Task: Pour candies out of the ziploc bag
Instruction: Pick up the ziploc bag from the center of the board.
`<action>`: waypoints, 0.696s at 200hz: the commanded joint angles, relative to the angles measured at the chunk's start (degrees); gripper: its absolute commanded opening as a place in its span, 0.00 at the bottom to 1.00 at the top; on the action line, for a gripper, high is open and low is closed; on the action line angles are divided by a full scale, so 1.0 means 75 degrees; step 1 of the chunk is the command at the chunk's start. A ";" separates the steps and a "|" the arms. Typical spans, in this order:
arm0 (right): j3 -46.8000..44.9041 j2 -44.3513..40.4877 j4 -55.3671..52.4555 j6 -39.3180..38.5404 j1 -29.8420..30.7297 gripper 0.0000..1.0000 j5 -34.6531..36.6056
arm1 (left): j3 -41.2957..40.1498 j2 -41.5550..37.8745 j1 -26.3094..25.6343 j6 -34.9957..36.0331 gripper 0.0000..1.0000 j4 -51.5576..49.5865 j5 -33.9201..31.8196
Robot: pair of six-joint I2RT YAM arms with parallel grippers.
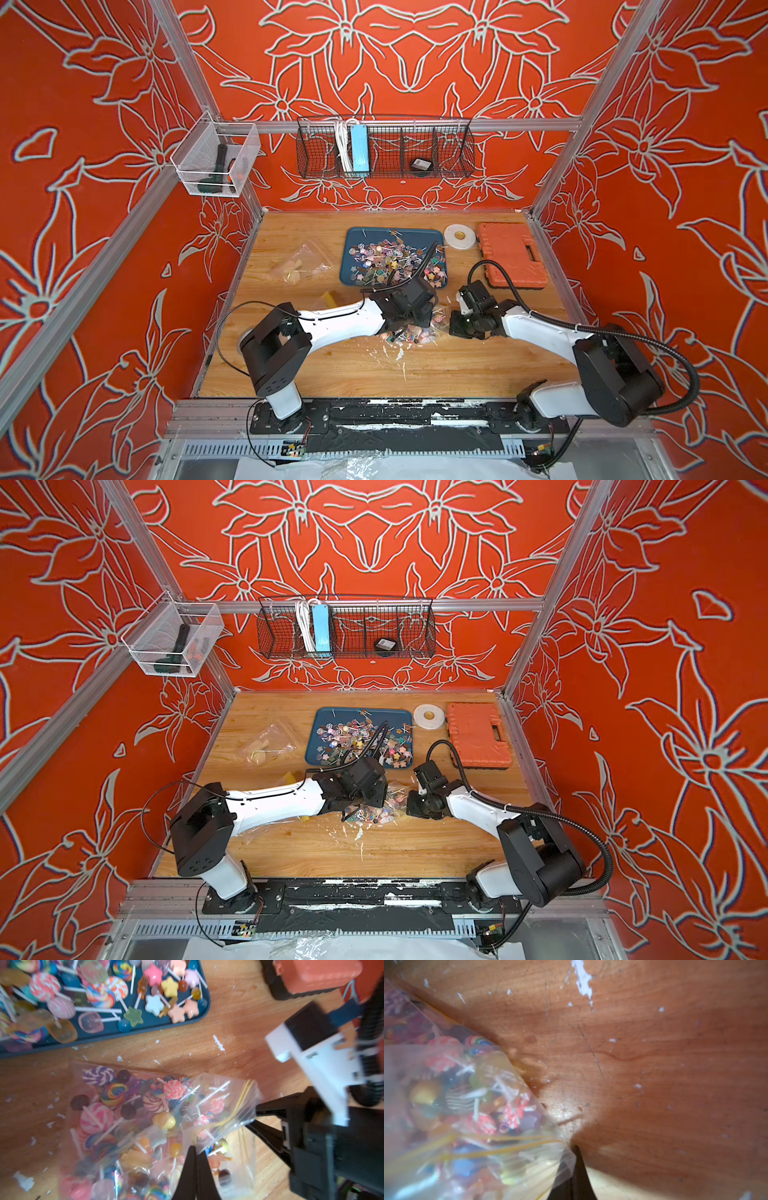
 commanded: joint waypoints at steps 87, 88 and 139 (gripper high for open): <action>0.0338 -0.0703 -0.1367 0.0072 -0.0022 0.00 0.0704 | 0.1401 0.0123 -0.0545 0.0506 0.00 -0.1365 0.0171; 0.0345 -0.0729 -0.1391 0.0075 -0.0023 0.00 0.0702 | 0.1401 0.0131 -0.0551 0.0502 0.00 -0.1365 0.0175; 0.0014 -0.2721 -0.1688 0.1285 -0.0173 0.62 -0.0312 | 0.1243 0.0413 -0.0651 0.0414 0.00 -0.1322 0.0381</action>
